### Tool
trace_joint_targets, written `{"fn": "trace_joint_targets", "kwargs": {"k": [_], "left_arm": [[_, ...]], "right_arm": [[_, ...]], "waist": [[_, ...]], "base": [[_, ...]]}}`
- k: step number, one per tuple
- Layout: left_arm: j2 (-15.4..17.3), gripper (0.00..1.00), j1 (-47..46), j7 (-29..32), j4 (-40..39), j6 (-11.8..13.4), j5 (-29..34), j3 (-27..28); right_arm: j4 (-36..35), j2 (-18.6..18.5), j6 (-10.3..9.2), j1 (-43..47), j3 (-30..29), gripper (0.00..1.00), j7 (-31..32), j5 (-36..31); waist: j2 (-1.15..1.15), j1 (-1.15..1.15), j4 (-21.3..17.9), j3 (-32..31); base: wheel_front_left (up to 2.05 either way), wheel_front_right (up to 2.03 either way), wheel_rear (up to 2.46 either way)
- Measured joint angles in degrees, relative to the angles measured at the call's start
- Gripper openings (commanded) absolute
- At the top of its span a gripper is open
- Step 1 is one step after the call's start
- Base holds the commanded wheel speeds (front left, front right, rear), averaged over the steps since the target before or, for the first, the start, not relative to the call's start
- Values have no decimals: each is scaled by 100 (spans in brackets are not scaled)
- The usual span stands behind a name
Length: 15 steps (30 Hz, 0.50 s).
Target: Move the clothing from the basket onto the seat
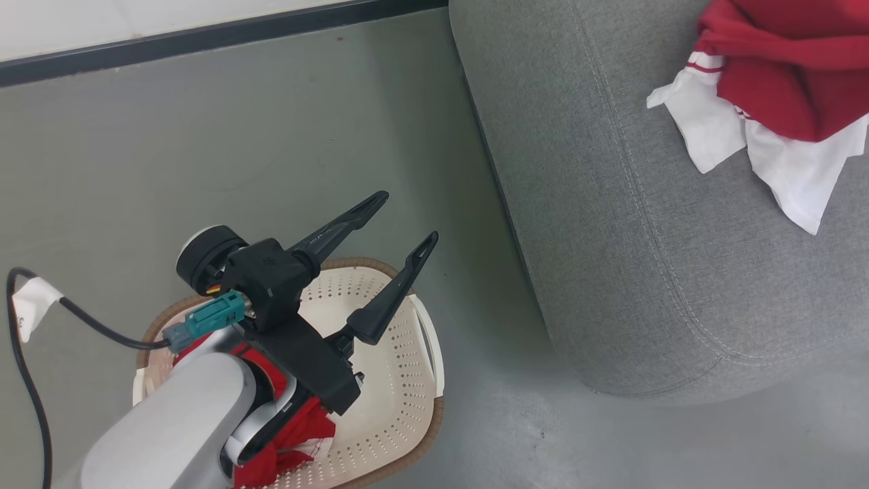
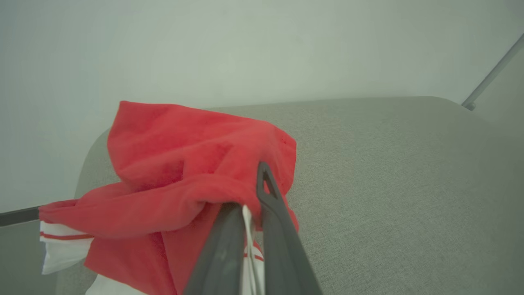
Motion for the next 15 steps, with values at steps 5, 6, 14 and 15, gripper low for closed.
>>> {"fn": "trace_joint_targets", "kwargs": {"k": [5,6,14,15], "left_arm": [[-5,100,1,-1,2,0,0,-2],[-11,100,1,-1,2,0,-1,-2],[-40,100,2,-52,92,0,-10,-5],[-41,100,2,-58,113,0,-11,-4]], "right_arm": [[47,58,0,23,671,0,553,-13],[53,78,0,54,766,0,648,-7],[203,77,0,112,1166,100,1211,121],[198,77,0,112,1217,100,1237,136]], "waist": [[0,0,-14,-11],[0,0,-14,-12],[0,0,9,-53],[0,0,14,-71]], "base": [[0,0,0],[0,0,0],[0,0,0],[0,0,0]]}}
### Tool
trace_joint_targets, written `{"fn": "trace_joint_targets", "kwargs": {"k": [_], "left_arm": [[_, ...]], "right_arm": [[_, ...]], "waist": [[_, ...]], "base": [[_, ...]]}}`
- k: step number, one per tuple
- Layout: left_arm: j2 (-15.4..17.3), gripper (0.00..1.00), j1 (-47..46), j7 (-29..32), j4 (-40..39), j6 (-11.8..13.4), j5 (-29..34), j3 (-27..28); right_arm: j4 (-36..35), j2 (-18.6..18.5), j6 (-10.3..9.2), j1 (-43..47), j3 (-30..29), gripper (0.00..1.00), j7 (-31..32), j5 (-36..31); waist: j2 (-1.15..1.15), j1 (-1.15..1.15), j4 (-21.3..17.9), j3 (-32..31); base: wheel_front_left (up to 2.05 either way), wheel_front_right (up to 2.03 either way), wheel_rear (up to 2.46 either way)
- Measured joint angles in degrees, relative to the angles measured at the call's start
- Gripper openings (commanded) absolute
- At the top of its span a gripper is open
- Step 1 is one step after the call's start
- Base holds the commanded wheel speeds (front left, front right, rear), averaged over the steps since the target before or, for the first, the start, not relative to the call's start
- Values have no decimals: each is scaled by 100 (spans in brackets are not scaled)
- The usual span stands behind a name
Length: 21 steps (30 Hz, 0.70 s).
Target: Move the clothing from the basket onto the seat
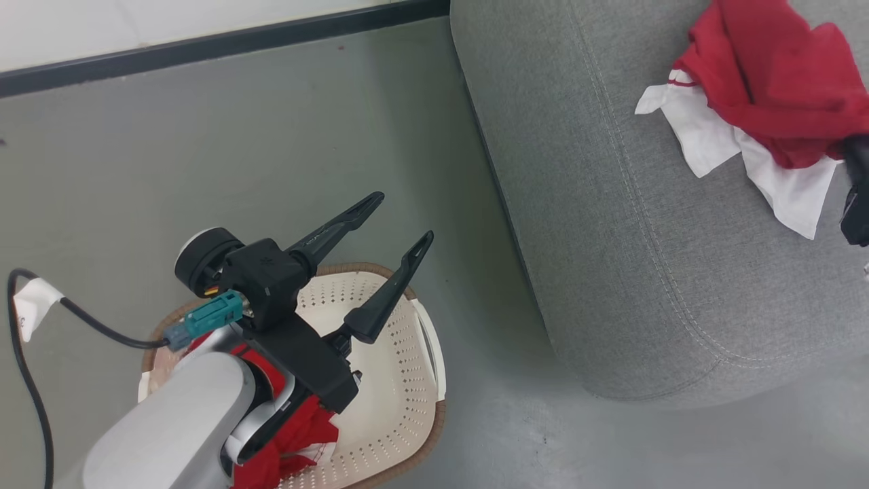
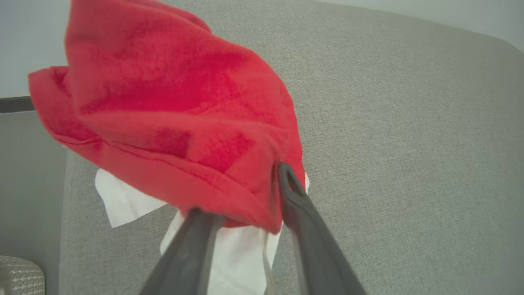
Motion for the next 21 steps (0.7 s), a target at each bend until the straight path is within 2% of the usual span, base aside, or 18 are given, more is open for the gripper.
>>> {"fn": "trace_joint_targets", "kwargs": {"k": [4,13,21], "left_arm": [[-3,100,9,-48,67,0,-8,8],[-23,100,137,-229,272,0,-54,93],[9,100,425,-559,513,36,-266,291]], "right_arm": [[-141,-37,0,2,248,100,55,96],[-598,-365,0,325,792,100,59,67],[-1161,-635,1,844,788,100,-339,126]], "waist": [[-1,0,5,-85],[-1,-1,7,-362],[-1,-1,-3,-800]], "base": [[0,0,0],[0,0,0],[0,0,0]]}}
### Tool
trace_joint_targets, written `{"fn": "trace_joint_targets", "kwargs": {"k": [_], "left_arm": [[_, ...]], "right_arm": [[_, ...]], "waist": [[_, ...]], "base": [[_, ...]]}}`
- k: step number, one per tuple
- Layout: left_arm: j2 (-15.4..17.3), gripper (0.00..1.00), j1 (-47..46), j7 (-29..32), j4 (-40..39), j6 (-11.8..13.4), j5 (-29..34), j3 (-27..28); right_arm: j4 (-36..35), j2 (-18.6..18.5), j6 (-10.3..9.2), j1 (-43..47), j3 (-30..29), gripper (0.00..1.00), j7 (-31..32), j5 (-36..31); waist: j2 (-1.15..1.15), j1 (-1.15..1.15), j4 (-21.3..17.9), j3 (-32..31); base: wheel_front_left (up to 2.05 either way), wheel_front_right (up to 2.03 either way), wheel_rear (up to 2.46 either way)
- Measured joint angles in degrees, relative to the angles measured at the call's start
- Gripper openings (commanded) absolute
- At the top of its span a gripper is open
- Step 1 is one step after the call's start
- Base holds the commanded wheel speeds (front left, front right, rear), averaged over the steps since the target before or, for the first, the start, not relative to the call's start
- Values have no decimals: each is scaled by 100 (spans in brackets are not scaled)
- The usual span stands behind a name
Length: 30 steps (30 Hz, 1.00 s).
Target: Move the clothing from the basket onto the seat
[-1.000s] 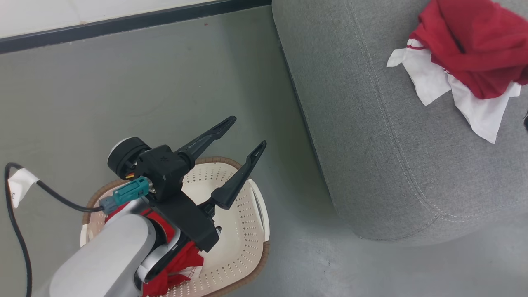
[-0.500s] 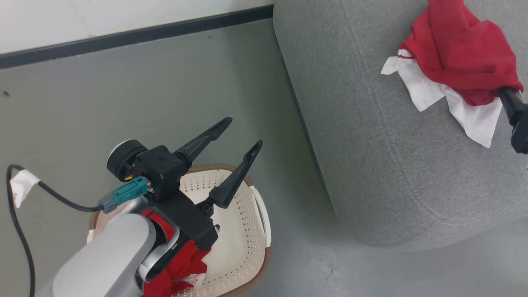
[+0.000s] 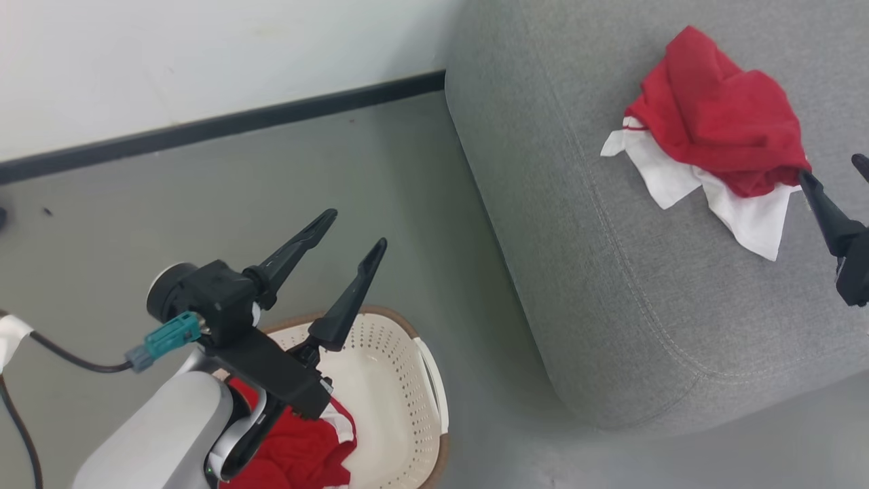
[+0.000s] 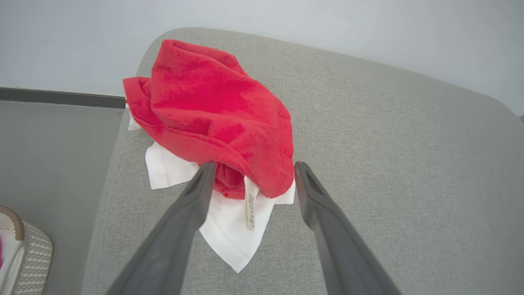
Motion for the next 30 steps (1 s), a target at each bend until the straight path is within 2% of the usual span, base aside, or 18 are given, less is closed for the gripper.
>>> {"fn": "trace_joint_targets", "kwargs": {"k": [6,13,19,25,30], "left_arm": [[-38,100,261,-153,219,96,-113,207],[-51,100,633,-249,461,301,-148,431],[-51,100,986,-299,553,579,-156,632],[-66,100,1378,-318,524,1009,-156,907],[-143,100,1589,-347,525,1133,-155,1207]], "right_arm": [[-344,-371,4,259,-258,100,-524,208],[-746,-393,-32,791,-559,100,-1046,468],[-1244,-426,-322,1538,-781,100,-1513,601],[-2025,-508,-715,2389,-1139,100,-1649,802],[-2574,-401,-969,2982,-1220,100,-1652,798]], "waist": [[0,0,69,-357],[0,-1,266,-806],[0,0,555,-1168],[-1,0,1033,-1464],[0,0,1386,-1605]], "base": [[0,0,0],[0,0,0],[0,0,0],[0,0,0],[0,0,0]]}}
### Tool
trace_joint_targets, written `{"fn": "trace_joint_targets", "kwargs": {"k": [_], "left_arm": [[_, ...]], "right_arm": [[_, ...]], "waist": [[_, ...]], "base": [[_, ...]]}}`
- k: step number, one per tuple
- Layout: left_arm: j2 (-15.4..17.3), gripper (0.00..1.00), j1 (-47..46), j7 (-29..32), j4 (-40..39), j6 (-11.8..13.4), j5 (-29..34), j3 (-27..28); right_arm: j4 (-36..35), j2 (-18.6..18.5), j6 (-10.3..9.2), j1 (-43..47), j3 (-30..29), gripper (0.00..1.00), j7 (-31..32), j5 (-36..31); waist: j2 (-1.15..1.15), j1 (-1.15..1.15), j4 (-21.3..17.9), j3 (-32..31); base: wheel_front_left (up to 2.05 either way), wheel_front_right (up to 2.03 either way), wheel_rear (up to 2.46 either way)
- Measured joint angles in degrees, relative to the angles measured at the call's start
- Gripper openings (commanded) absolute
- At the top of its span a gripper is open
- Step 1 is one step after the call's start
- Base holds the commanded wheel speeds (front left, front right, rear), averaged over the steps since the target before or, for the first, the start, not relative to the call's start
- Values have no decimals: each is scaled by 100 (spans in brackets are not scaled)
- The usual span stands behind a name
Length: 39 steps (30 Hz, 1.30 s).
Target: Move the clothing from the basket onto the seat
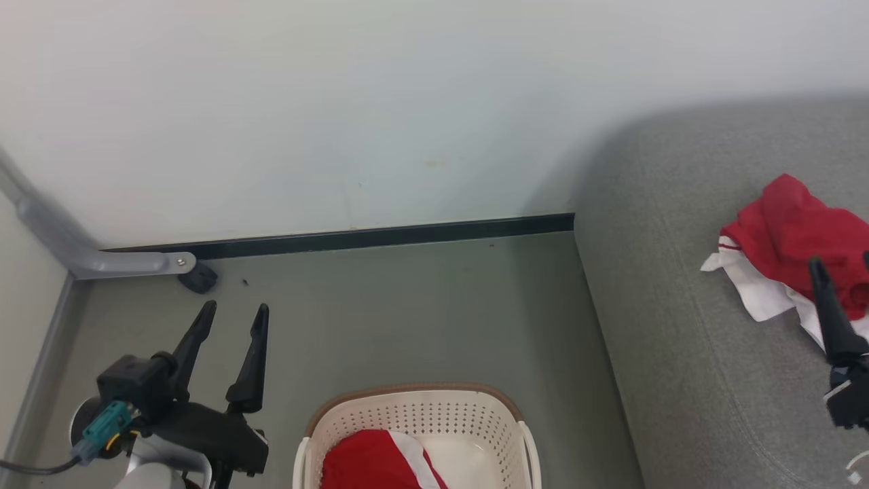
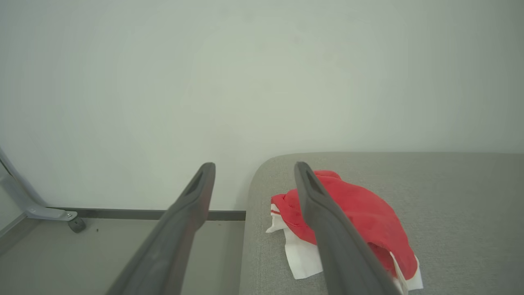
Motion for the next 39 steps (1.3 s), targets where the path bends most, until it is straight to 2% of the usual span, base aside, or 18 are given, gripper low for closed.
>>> {"fn": "trace_joint_targets", "kwargs": {"k": [4,11,17,21,27,39], "left_arm": [[-22,100,272,0,8,11,25,145],[-124,100,803,0,16,98,145,714],[-459,100,1155,0,-57,99,463,889],[-666,100,1158,0,-64,99,636,999],[-755,100,1226,0,-87,100,1166,1232],[-933,100,1298,-1,-212,100,1463,1496]], "right_arm": [[-396,328,-194,389,-82,100,1,-7],[-801,1025,-311,841,-453,100,2,-8],[-888,1437,-350,1308,-416,100,2,-344],[-867,1521,-387,1588,-646,100,1,-475],[-868,1648,-397,1592,-633,100,2,-935],[-895,1778,-394,1554,-683,100,2,-1449]], "waist": [[0,0,249,-103],[0,0,539,-307],[0,0,704,-411],[1,0,810,-435],[0,1,865,-429],[0,1,804,-360]], "base": [[0,0,0],[0,0,0],[0,0,0],[0,0,0],[0,0,0],[0,0,0]]}}
